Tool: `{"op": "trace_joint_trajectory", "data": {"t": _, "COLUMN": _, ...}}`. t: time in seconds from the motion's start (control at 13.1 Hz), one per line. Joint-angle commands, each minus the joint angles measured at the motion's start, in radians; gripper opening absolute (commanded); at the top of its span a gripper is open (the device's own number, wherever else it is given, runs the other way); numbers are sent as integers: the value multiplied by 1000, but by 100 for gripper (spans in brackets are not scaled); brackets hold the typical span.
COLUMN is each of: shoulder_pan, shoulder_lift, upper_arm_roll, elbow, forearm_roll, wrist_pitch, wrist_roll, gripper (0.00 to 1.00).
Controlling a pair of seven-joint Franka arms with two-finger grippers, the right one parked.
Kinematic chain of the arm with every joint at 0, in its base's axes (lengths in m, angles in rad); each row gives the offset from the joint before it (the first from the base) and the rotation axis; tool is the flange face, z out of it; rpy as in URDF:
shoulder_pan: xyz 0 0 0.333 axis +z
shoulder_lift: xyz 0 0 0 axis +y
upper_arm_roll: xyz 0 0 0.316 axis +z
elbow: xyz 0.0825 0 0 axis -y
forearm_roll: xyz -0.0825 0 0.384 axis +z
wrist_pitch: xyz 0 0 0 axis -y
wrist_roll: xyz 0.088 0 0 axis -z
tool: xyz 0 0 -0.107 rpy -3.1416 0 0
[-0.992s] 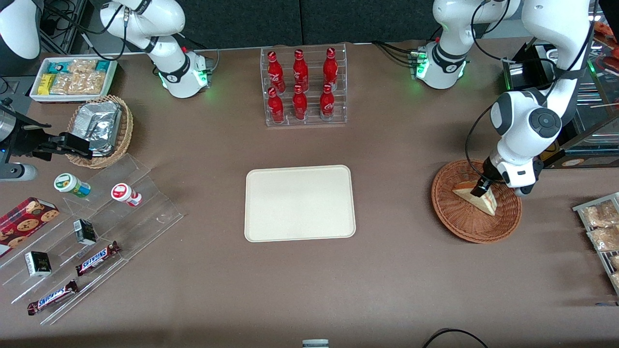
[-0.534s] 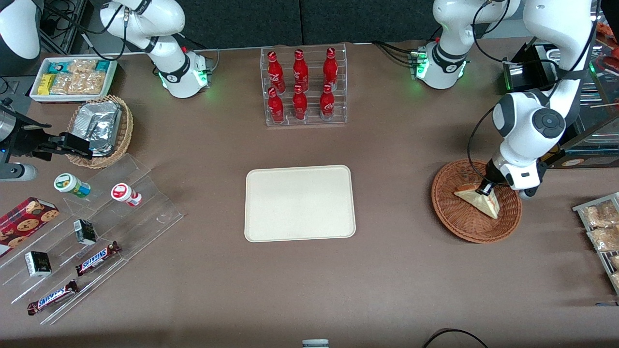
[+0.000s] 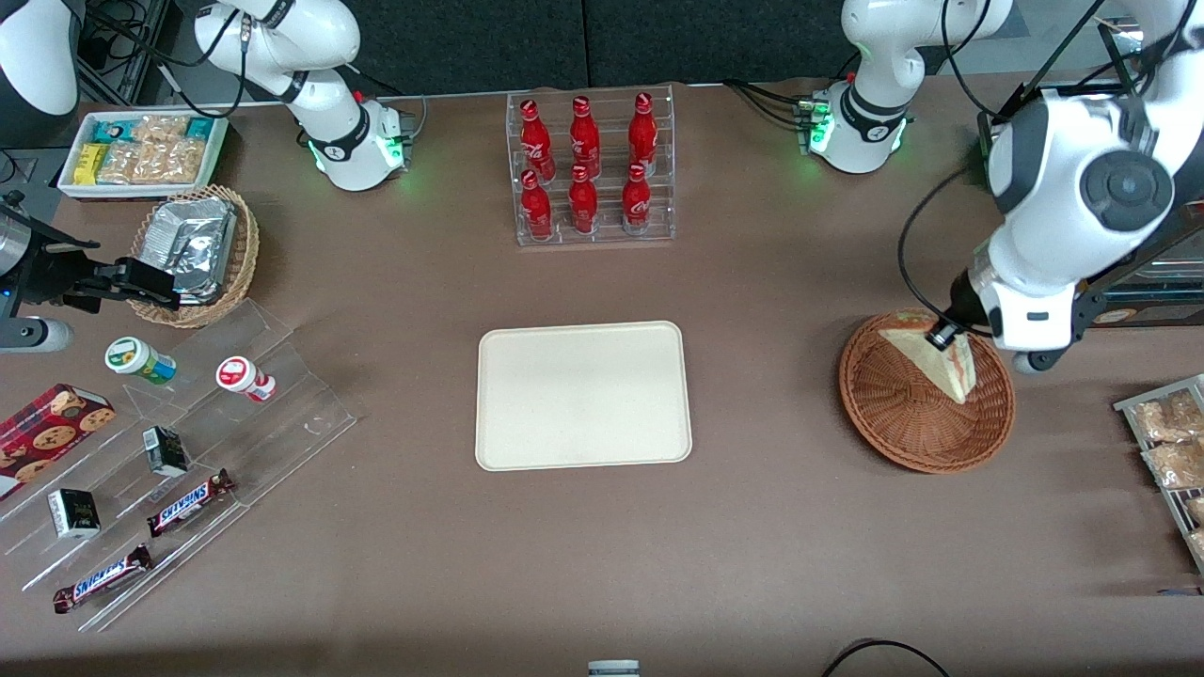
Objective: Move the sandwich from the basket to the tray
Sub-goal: 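Carry the held sandwich with the left gripper over the cream tray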
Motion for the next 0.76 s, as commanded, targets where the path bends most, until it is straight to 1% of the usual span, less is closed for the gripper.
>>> {"op": "trace_joint_trajectory", "data": {"t": 0.0, "shoulder_pan": -8, "shoulder_lift": 55, "upper_arm_roll": -119, "elbow": 131, "forearm_roll": 6, "wrist_pitch": -84, "wrist_roll": -4, "gripper": 2}}
{"op": "trace_joint_trajectory", "data": {"t": 0.08, "shoulder_pan": -11, "shoulder_lift": 67, "upper_arm_roll": -159, "elbow": 153, "forearm_roll": 5, "wrist_pitch": -84, "wrist_roll": -7, "gripper": 2}}
{"op": "trace_joint_trajectory", "data": {"t": 0.23, "shoulder_pan": -32, "shoulder_lift": 109, "upper_arm_roll": -232, "elbow": 180, "forearm_roll": 3, "wrist_pitch": -81, "wrist_roll": 53, "gripper": 1}}
{"op": "trace_joint_trajectory", "data": {"t": 0.31, "shoulder_pan": -65, "shoulder_lift": 156, "upper_arm_roll": -250, "elbow": 219, "forearm_roll": 8, "wrist_pitch": -84, "wrist_roll": 62, "gripper": 1}}
{"op": "trace_joint_trajectory", "data": {"t": 0.38, "shoulder_pan": -118, "shoulder_lift": 194, "upper_arm_roll": -250, "elbow": 236, "forearm_roll": 11, "wrist_pitch": -81, "wrist_roll": 59, "gripper": 1}}
{"op": "trace_joint_trajectory", "data": {"t": 0.53, "shoulder_pan": -187, "shoulder_lift": 254, "upper_arm_roll": -252, "elbow": 248, "forearm_roll": 20, "wrist_pitch": -47, "wrist_roll": 64, "gripper": 2}}
{"op": "trace_joint_trajectory", "data": {"t": 0.69, "shoulder_pan": -284, "shoulder_lift": 366, "upper_arm_roll": -252, "elbow": 317, "forearm_roll": 111, "wrist_pitch": -15, "wrist_roll": 43, "gripper": 2}}
